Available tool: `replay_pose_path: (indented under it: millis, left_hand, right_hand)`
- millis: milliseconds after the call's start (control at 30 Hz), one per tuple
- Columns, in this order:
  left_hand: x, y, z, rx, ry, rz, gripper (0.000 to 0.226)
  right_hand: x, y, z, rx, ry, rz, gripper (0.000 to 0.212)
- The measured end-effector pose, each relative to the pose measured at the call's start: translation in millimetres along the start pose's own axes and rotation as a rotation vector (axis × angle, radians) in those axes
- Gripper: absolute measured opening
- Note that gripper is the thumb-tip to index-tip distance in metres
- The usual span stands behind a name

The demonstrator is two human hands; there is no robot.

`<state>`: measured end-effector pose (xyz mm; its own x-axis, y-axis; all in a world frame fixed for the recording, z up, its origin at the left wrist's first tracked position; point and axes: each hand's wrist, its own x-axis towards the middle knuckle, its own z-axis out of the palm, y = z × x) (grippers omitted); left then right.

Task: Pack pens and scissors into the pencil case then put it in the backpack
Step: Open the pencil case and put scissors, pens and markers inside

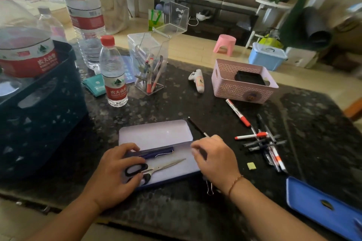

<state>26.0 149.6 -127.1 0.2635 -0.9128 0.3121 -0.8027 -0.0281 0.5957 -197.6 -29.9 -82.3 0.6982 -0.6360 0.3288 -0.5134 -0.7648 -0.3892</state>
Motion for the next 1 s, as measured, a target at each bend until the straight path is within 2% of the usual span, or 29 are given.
replay_pose_path:
  millis: [100, 233, 367, 500, 633, 767, 900, 1000]
  left_hand:
    - [0.5, 2.1, 0.0, 0.013, 0.009, 0.011, 0.03]
    - [0.6, -0.4, 0.3, 0.019, -0.008, -0.008, 0.026]
    - [0.2, -1.6, 1.9, -0.003, -0.012, -0.026, 0.026]
    - [1.6, 1.4, 1.0, -0.001, -0.019, -0.033, 0.027]
    - [1.3, 2.0, 0.4, 0.025, -0.036, -0.033, 0.027]
    - [0.9, 0.0, -1.1, 0.028, -0.048, -0.04, 0.026]
    - [0.8, 0.9, -1.6, 0.023, -0.048, -0.038, 0.027]
    - [1.2, 0.3, -2.3, 0.022, -0.043, -0.035, 0.027]
  right_hand:
    - [7.8, 58.0, -28.2, -0.101, 0.077, 0.201, 0.012]
    - [17.4, 125.1, -65.6, -0.326, -0.032, 0.489, 0.021]
    - [30.3, 150.6, -79.5, -0.433, -0.116, 0.528, 0.021]
    - [58.1, 147.9, -67.7, -0.521, -0.191, 0.548, 0.031]
    - [75.1, 157.7, -44.8, -0.401, -0.14, 0.618, 0.028]
    - [77.9, 158.5, -36.9, -0.225, -0.002, 0.629, 0.022]
    - [61.1, 120.0, -49.4, 0.022, 0.156, 0.506, 0.019]
    - [24.0, 62.5, -49.5, 0.211, 0.093, 0.301, 0.02]
